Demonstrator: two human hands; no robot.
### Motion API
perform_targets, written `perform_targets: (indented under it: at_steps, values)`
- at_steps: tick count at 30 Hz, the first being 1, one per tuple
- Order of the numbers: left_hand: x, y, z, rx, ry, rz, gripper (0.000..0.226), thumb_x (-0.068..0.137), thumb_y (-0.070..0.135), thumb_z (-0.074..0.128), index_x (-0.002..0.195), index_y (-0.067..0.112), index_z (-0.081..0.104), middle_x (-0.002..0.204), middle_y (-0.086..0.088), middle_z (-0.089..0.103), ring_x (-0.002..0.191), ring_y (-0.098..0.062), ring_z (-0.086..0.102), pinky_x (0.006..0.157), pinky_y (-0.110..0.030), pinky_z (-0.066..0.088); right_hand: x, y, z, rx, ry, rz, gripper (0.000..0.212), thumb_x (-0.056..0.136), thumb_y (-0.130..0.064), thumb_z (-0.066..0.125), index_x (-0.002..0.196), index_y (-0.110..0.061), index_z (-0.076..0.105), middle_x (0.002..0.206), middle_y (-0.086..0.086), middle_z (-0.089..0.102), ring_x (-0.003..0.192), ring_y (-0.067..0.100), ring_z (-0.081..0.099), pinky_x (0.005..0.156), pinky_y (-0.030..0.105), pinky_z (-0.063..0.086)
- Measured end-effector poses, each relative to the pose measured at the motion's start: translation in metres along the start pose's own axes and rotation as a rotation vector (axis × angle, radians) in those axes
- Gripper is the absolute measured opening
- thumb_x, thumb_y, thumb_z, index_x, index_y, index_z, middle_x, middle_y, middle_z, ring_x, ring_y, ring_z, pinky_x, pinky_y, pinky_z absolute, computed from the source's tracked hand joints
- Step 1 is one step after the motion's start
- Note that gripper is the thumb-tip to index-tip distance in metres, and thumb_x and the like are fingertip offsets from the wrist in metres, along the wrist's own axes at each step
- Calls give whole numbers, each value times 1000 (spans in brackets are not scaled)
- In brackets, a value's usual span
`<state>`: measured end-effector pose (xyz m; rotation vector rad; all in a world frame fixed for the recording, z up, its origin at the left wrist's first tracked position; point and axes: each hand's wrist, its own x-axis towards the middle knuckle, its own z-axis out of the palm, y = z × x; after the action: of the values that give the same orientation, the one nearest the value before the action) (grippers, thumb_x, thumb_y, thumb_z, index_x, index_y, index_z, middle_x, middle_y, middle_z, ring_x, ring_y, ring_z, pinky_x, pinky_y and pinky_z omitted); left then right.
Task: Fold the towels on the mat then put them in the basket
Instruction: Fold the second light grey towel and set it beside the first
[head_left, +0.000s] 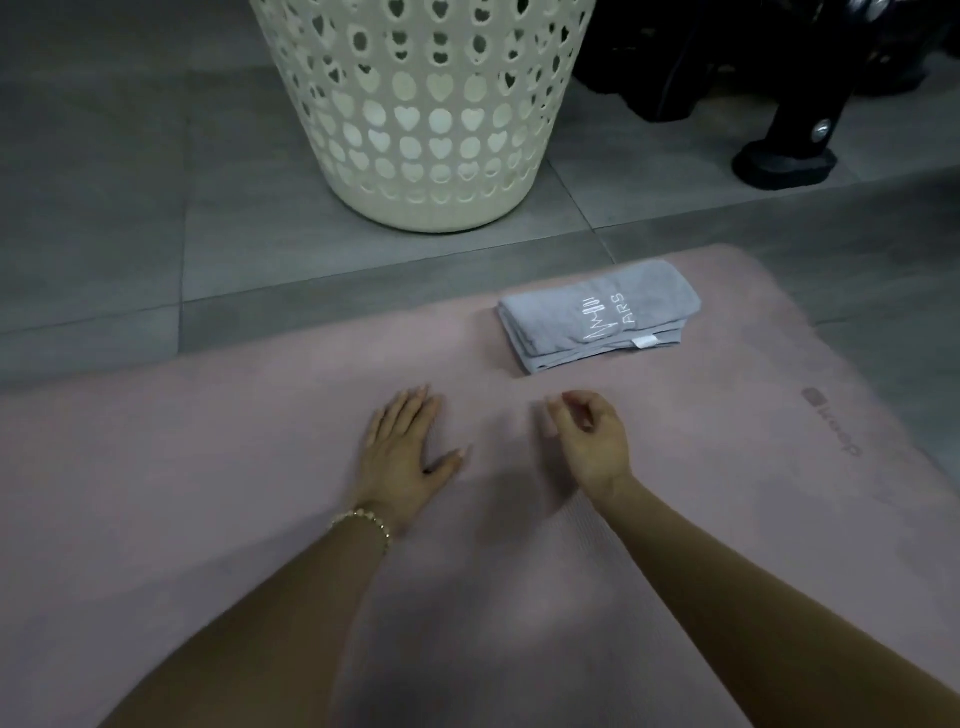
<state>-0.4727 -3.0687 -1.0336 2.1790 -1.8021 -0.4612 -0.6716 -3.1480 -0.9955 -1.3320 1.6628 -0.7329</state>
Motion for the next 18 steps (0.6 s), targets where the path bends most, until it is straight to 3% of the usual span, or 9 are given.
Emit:
perform_targets:
  at_steps: [3,5,7,9,11,14,16,18]
  values:
    - [-40,-24,-27,-4,-168,45,108,59,94,10,149,34,18,157,16,6,145,-5,1,116,-22,-5,-31,-7,21,-240,-168,-152,44,84,-34,65,119,-8,58,121,8,54,109,21,55,101,28,39]
    - [-75,-44,-48,-22,-241,-6,108,59,94,8,148,35,21,157,17,10,144,-3,6,115,-18,1,-61,-13,43,-334,-264,-255,65,77,-51,55,124,-6,57,126,11,55,113,25,55,104,30,38]
    - [-113,-72,-75,-23,-245,-72,110,57,96,7,147,36,24,155,17,18,142,-2,16,114,-17,7,-93,-22,70,-456,-398,-345,71,76,-53,53,131,-8,53,136,11,50,124,25,49,109,28,31]
    - [-157,-107,-106,-7,-207,-163,117,52,98,1,146,35,27,153,16,25,140,-3,22,114,-17,10,-128,-33,98,-562,-569,-429,67,83,-44,60,139,-13,44,147,6,39,136,20,36,112,19,18]
    - [-207,-146,-134,-21,-137,-276,120,49,100,0,144,33,31,150,14,30,138,-6,27,113,-17,13,-160,-44,127,-623,-708,-548,69,84,-51,54,143,-19,38,152,-2,30,142,15,25,112,16,11]
    - [-283,-203,-160,-48,35,-543,109,57,92,23,142,26,37,149,6,35,138,-15,32,114,-25,19,-206,-60,164,-703,-872,-711,66,90,-42,56,147,-23,28,156,-7,18,144,11,15,111,15,5]
    - [-325,-228,-164,-48,162,-723,100,64,81,29,145,23,34,153,3,30,140,-18,28,115,-33,21,-232,-65,186,-728,-951,-752,67,92,-43,54,149,-26,22,158,-9,9,145,10,8,112,17,3]
    - [-349,-240,-162,-67,188,-808,103,63,81,25,148,22,27,156,3,22,143,-19,22,116,-36,20,-255,-67,204,-752,-1026,-787,69,93,-44,51,150,-28,16,159,-10,3,146,10,2,114,20,0]
